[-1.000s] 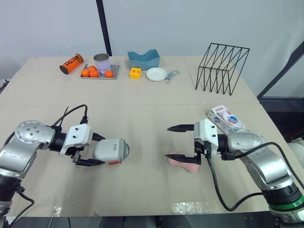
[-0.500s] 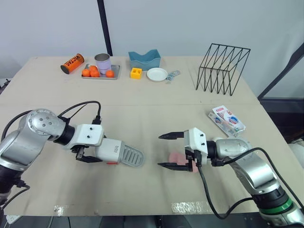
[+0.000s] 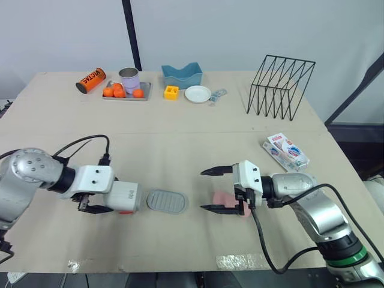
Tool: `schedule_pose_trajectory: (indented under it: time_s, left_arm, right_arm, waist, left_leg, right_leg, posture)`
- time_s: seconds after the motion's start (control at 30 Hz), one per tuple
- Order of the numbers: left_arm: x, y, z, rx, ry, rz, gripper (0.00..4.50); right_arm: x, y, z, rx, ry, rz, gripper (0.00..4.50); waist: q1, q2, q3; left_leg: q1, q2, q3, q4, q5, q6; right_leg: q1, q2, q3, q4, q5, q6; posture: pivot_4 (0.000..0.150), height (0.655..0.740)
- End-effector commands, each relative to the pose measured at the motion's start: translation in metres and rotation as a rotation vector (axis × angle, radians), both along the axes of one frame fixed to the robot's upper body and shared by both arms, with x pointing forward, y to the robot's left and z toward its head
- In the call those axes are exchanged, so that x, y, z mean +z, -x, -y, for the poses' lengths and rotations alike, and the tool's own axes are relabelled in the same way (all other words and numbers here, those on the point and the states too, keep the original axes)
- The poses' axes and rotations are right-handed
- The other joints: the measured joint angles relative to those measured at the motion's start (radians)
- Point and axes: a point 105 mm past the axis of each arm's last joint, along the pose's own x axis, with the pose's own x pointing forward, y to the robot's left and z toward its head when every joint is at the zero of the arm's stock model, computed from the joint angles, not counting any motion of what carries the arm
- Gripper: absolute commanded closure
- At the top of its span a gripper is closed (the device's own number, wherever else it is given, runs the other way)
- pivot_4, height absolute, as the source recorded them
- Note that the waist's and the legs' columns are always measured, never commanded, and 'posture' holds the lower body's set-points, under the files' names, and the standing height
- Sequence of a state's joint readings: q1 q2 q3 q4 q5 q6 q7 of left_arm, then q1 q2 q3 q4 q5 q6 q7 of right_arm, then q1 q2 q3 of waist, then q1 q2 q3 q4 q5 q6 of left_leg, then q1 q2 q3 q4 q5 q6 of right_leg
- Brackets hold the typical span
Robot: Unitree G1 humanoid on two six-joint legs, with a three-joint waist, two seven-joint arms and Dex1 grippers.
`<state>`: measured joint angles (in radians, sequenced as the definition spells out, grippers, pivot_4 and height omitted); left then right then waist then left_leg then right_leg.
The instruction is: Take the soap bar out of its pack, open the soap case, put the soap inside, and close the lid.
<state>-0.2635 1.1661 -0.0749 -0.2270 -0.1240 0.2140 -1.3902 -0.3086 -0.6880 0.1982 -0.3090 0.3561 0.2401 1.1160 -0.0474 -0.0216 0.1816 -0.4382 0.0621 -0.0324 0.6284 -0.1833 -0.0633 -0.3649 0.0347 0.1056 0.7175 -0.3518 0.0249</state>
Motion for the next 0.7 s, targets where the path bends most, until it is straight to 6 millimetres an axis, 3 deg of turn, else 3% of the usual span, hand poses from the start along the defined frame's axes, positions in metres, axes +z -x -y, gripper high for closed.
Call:
schedule_pose_trajectory:
  time_s: [0.03,0.37,0.7]
  left_arm:
    - [0.011,0.000,-0.011,0.006,0.023,0.047,1.07]
    - [0.003,-0.002,-0.016,0.083,0.250,-0.002,1.07]
    - [-0.016,-0.004,-0.024,0.096,0.212,-0.022,1.07]
  right_arm:
    - [0.009,0.000,-0.002,0.028,-0.012,0.037,0.06]
    - [0.010,-0.001,0.000,0.038,-0.004,0.026,0.06]
    - [0.011,-0.001,0.003,0.032,0.009,0.021,0.06]
  waist:
    - [0.001,0.000,0.000]
    - [0.000,0.000,0.000]
    - [0.000,0.000,0.000]
  left_leg:
    - [0.000,0.000,0.000,0.000,0.000,0.000]
    - [0.000,0.000,0.000,0.000,0.000,0.000]
    - [0.000,0.000,0.000,0.000,0.000,0.000]
  right_leg:
    - [0.000,0.000,0.000,0.000,0.000,0.000]
    - [0.000,0.000,-0.001,0.000,0.000,0.000]
    - [0.000,0.000,-0.001,0.000,0.000,0.000]
  posture:
    - [0.150,0.7400]
    - [0.150,0.7400]
    - [0.150,0.7400]
